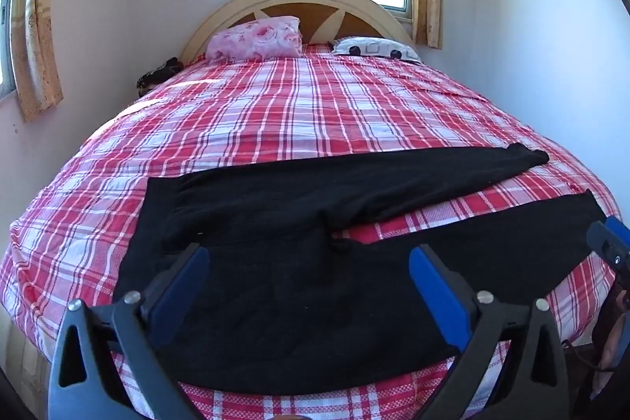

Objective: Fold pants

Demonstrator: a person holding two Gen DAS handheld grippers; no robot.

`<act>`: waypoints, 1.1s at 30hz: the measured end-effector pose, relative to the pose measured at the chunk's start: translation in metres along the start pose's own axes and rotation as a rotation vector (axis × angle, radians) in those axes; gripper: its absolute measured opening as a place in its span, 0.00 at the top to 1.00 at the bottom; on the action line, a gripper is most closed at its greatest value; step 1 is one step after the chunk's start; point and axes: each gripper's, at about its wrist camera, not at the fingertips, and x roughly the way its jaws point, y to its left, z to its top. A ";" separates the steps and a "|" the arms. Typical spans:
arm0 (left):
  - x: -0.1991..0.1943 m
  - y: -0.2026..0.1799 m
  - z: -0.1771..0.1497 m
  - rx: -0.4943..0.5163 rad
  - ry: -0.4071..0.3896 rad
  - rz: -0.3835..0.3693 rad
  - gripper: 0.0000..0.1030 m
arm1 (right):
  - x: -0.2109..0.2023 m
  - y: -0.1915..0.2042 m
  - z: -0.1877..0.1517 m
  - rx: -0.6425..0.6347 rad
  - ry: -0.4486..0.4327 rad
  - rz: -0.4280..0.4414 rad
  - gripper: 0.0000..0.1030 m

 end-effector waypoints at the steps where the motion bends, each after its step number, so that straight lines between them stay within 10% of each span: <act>1: 0.000 0.002 0.000 -0.022 -0.002 -0.021 0.00 | 0.000 0.000 0.000 -0.001 -0.001 -0.001 0.01; 33: 0.003 0.003 -0.008 -0.030 0.012 -0.018 0.00 | 0.009 -0.013 -0.011 0.033 0.042 -0.025 0.01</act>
